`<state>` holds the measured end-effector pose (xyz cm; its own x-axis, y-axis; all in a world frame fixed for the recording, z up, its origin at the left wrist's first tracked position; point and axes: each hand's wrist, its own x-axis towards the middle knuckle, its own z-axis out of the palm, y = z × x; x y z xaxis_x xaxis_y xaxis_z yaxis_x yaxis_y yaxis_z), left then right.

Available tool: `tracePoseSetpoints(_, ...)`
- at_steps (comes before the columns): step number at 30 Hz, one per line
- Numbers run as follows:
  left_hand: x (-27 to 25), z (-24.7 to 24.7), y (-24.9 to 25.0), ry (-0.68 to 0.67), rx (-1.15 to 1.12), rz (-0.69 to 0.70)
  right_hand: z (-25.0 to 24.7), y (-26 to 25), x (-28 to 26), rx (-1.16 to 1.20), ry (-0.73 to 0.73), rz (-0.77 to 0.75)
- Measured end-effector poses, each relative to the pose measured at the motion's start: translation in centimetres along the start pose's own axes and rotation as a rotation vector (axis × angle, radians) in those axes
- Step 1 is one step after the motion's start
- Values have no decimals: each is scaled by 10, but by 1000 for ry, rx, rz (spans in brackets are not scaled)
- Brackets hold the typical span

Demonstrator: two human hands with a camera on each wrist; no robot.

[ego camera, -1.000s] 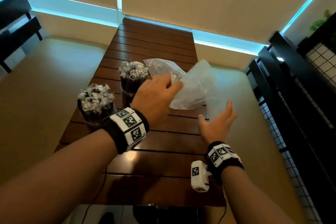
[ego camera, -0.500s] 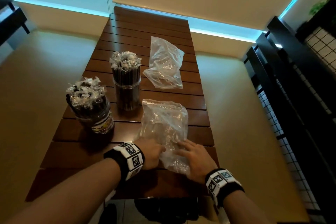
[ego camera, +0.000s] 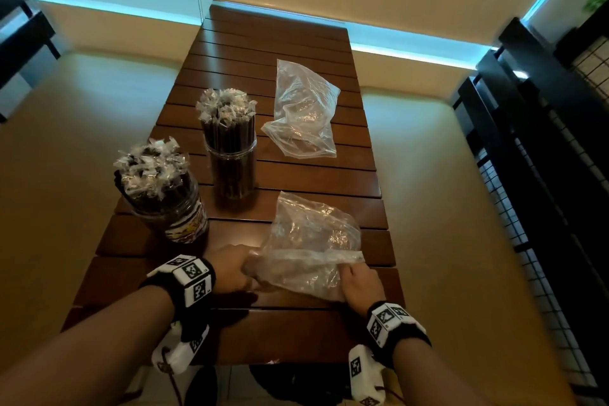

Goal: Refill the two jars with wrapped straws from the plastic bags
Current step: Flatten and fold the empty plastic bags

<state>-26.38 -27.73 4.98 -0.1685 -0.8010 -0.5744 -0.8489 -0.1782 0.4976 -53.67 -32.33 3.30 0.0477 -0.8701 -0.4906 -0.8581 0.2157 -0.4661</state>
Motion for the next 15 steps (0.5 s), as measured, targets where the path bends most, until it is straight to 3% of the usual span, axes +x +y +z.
tracePoseSetpoints(5, 15, 3, 8, 221, 431, 139, 0, -10, 0, -79, 107, 12)
tracePoseSetpoints(8, 23, 1, 19, 285, 448, 319, 2, -15, 0, -108, 100, -15)
tracePoseSetpoints(12, 31, 6, 22, 148, 250, 186, 7, -13, 10, -122, 106, 90)
tracePoseSetpoints(15, 44, 9, 19, 215, 126, 31, 10, -11, 17, -135, 137, 163)
